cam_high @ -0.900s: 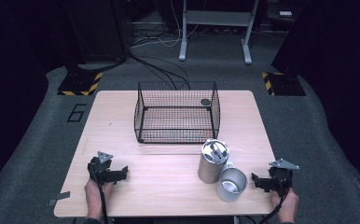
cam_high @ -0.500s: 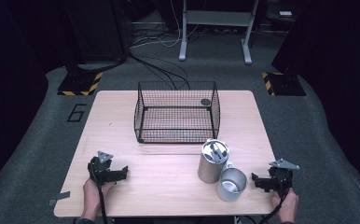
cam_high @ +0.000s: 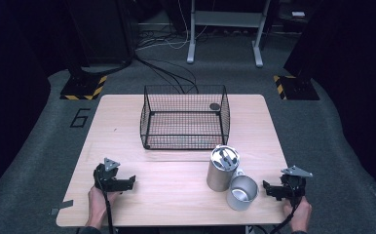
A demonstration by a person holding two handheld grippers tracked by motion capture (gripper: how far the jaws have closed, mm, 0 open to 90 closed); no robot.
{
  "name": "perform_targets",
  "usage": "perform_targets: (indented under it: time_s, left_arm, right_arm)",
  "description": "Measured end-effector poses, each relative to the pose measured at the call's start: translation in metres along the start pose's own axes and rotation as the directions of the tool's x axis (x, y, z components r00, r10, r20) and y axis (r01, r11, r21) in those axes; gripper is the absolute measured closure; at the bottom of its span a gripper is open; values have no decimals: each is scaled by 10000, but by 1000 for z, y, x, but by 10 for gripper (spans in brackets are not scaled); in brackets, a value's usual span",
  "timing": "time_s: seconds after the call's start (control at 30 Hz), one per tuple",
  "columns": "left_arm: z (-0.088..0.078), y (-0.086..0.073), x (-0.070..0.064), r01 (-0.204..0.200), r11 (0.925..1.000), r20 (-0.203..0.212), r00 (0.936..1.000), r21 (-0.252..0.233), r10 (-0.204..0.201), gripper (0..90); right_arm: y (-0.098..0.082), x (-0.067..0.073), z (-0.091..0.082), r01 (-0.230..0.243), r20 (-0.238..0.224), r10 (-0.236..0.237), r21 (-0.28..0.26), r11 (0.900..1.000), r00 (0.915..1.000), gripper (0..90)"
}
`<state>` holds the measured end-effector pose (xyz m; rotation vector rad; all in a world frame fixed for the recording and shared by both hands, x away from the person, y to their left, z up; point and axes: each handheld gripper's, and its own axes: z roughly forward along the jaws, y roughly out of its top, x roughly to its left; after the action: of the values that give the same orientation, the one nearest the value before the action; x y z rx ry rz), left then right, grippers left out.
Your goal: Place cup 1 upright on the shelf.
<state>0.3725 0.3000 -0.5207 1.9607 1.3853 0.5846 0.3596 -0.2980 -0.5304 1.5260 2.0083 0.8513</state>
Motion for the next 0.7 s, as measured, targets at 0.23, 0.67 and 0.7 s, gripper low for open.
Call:
perform_targets:
  time_s: [0.23, 0.67, 0.7]
  left_arm:
    - [-11, 13, -11, -73, 9993, 715, 9974, -373, 99, 11]
    - [-32, 49, -50, -1422, 9849, 1646, 9738, -989, 1571, 0]
    - [-32, 49, -50, -1422, 9849, 1646, 9738, -989, 1571, 0]
  right_arm:
    - [0, 0, 0, 4, 11, -4, -15, 10000, 10000, 0]
    - [0, 0, 0, -82, 30, 82, -10, 10000, 10000, 0]
    - [0, 0, 0, -82, 30, 82, -10, 10000, 10000, 0]
